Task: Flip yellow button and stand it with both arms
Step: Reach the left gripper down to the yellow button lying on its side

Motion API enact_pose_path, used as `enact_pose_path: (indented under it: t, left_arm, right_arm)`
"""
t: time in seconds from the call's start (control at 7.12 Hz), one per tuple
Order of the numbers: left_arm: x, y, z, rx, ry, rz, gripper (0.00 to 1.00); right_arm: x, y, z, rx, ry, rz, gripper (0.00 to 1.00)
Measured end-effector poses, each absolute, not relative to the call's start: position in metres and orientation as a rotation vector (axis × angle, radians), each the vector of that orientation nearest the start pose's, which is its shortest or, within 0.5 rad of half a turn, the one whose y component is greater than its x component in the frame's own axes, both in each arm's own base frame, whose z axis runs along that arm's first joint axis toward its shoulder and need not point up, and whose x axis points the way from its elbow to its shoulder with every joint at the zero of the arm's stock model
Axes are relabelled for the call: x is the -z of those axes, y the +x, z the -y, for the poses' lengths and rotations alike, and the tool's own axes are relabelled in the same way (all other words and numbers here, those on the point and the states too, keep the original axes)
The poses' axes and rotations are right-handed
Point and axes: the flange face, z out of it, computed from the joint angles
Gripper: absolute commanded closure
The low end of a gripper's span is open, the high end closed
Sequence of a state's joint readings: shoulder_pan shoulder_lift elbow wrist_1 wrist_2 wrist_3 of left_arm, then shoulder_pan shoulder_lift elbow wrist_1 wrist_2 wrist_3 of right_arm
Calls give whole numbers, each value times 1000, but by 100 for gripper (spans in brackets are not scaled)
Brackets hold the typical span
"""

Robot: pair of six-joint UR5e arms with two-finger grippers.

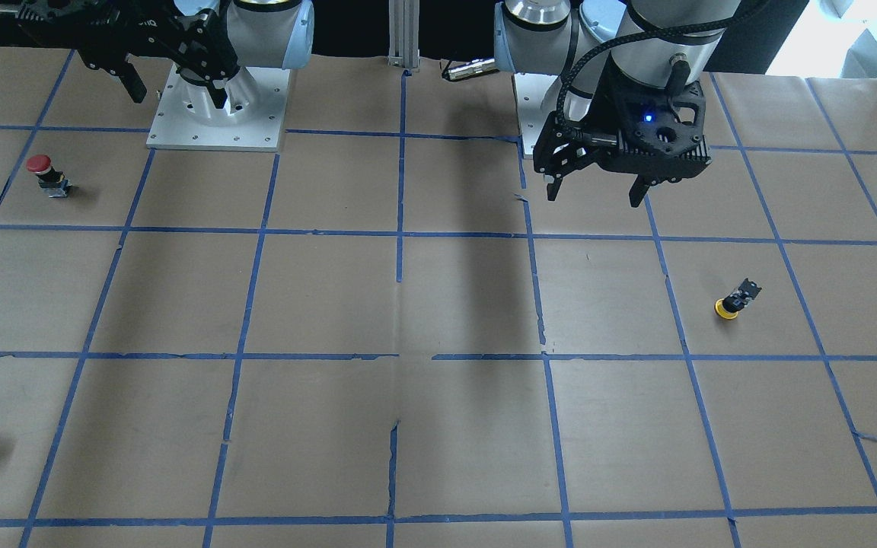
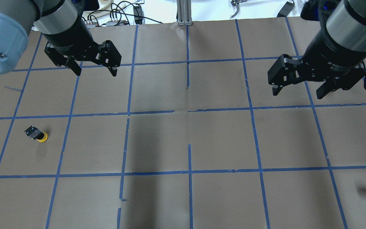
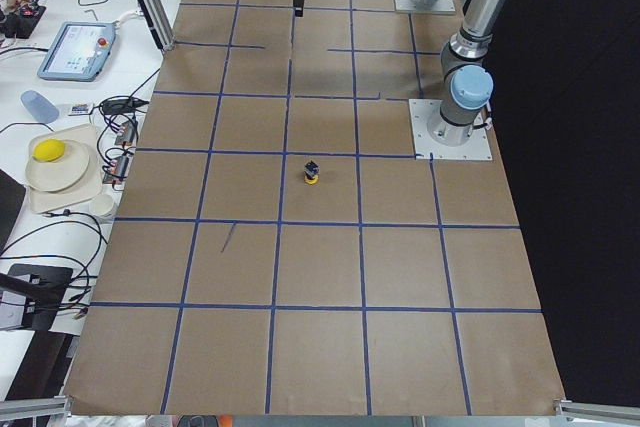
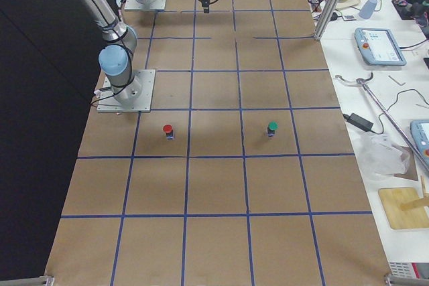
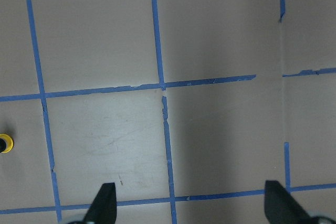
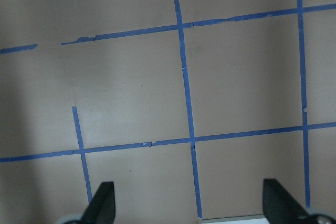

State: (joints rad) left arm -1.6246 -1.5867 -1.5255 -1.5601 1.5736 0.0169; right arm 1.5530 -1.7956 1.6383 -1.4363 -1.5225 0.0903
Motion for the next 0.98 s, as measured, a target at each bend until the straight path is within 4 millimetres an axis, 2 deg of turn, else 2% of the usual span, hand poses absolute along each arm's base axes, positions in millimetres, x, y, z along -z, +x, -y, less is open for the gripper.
enact_pose_path:
  t: [0.28,0.42,0.7,0.98]
  left_arm:
    - [-504,-157,494,61,106,-3136,0]
    - [-503,-147,495,44,86,-3133,0]
    - [-486,-102,506,-60,-50,-3129,0]
    - [-440,-39,518,-187,-206,-3130,0]
  right_arm:
    - [-540,132,393,11,161,-3100,0]
    - [-535,131,393,-24,161,-3111,0]
    - [-528,130,392,-56,152,-3119,0]
    - [-514,128,391,-105,147,-3126,0]
